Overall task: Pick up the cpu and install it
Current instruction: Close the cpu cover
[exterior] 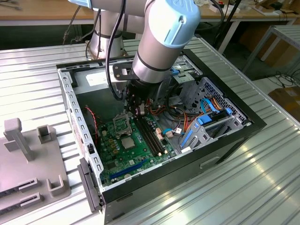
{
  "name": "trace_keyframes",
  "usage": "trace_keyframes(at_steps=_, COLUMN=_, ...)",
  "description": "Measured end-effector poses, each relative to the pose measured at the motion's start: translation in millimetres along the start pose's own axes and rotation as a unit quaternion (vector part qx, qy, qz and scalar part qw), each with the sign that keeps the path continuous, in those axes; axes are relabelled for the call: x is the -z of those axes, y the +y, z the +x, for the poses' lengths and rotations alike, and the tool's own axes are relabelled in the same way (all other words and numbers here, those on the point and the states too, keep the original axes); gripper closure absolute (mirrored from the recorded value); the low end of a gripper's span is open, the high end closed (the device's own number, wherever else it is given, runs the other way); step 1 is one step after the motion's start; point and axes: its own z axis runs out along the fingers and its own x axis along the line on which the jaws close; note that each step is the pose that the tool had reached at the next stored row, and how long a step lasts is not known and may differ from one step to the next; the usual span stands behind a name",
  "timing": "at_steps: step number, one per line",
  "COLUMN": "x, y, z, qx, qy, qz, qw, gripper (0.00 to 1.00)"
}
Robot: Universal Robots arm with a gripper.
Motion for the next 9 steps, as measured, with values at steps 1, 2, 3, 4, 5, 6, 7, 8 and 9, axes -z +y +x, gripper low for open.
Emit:
trace_keyframes(at_steps=1, x=0.0, y=0.0, z=0.0, qx=0.000, qy=0.0008, qz=0.0002, qw=1.00000, gripper=0.89)
trace_keyframes(at_steps=2, x=0.1, y=0.0, z=-0.1, qx=0.000, qy=0.0024, qz=0.0005, qw=1.00000, gripper=0.89)
trace_keyframes(at_steps=3, x=0.2, y=0.1, z=-0.1, qx=0.000, qy=0.0046, qz=0.0008, qw=0.99999, gripper=0.89)
trace_keyframes(at_steps=4, x=0.1, y=0.0, z=0.0, qx=0.000, qy=0.0080, qz=0.0015, qw=0.99997, gripper=0.89)
trace_keyframes(at_steps=5, x=0.2, y=0.0, z=0.0, qx=0.000, qy=0.0099, qz=0.0019, qw=0.99995, gripper=0.89)
trace_keyframes(at_steps=6, x=0.1, y=0.0, z=0.0, qx=0.000, qy=0.0120, qz=0.0022, qw=0.99993, gripper=0.89)
trace_keyframes(at_steps=7, x=0.1, y=0.0, z=0.0, qx=0.000, qy=0.0141, qz=0.0026, qw=0.99990, gripper=0.89)
trace_keyframes(at_steps=8, x=0.1, y=0.0, z=0.0, qx=0.000, qy=0.0158, qz=0.0029, qw=0.99987, gripper=0.89)
trace_keyframes(at_steps=9, x=0.1, y=0.0, z=0.0, qx=0.000, qy=0.0180, qz=0.0033, qw=0.99983, gripper=0.89)
